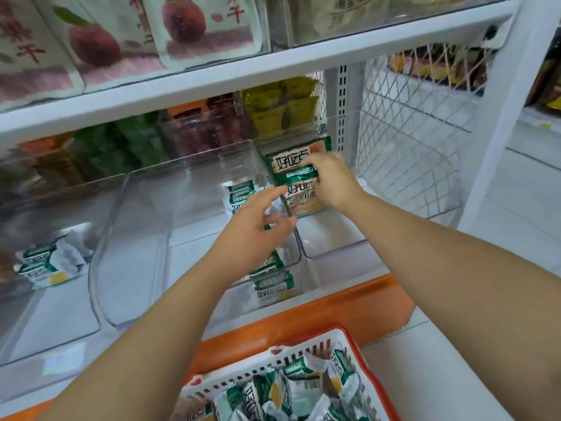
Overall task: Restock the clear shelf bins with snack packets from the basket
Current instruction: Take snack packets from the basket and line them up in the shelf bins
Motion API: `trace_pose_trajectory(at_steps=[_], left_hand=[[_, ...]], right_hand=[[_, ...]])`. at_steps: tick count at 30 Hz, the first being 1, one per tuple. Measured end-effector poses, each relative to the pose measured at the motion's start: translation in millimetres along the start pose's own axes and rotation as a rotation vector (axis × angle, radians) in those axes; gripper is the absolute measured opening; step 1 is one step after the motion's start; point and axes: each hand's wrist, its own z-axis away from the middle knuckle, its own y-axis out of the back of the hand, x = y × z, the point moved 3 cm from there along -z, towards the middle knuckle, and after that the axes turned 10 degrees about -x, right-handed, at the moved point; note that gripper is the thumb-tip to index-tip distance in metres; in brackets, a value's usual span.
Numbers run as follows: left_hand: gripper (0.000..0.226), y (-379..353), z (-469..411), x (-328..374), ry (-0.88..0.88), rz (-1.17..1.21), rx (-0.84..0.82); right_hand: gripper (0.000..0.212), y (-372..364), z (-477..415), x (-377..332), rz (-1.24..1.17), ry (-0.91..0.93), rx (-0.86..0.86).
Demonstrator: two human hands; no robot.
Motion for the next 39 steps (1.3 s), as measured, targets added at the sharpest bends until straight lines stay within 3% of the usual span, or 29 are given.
trace_pose_trajectory(at_steps=[3,7,9,13,16,19,23,27,32,34,36,39], left_hand=[[0.052,0.7,-1.6,-5.0,-0.036,0.011,-0.002],[0.051,-1.4,-2.2,-10.3,-0.066,0.057,-0.019],[0.051,-1.5,-2.0,-10.1,-0.064,0.066,-0.024],[0.051,-0.8,-0.3,-8.1,-0.055,0.068,-0.018],[0.05,-1.1,0.6,-7.6,-0.062,0.08,-0.008],[0.05,-1.7,0.0,-7.6,-0.06,0.079,-0.002],[0.052,-2.5,-0.5,-5.6,-0.056,0.036,-0.001],[0.054,-3.7,5.1,-1.6,-0.056,-0.092,0.036],[0.035,-14.1,63.8,-3.7,-0.192,-0.177,0.347],[0.026,-23.3,91.8,-17.2,-0.204,-0.188,0.382],[0.023,-34.9,115.7,-37.4,-0.127,-0.182,0.333],[0.023,-54.3,141.2,-76.7,0.013,-0.211,0.198]], right_hand=[[0.057,-2.1,-10.4,8.1,0.018,-0.056,0.075],[0.074,2.1,-8.4,20.4,-0.003,-0.31,0.203],[0.067,3.2,-3.7,20.4,-0.089,-0.351,0.235],[0.038,5.9,-0.8,12.1,-0.192,-0.222,0.255],[0.032,-9.6,-5.5,10.8,-0.052,-0.17,-0.051],[0.057,-24.3,-2.0,10.1,0.059,-0.205,-0.369],[0.068,-19.7,10.3,3.2,0.123,-0.219,-0.523],[0.06,-6.4,27.4,-11.3,0.05,-0.08,-0.449],[0.03,16.4,89.7,-38.1,-0.106,0.168,-0.013],[0.019,21.5,129.9,-55.0,-0.134,0.282,0.128],[0.014,14.5,166.6,-66.3,-0.18,0.315,0.131],[0.012,-24.7,200.9,-63.3,-0.288,0.211,-0.109]])
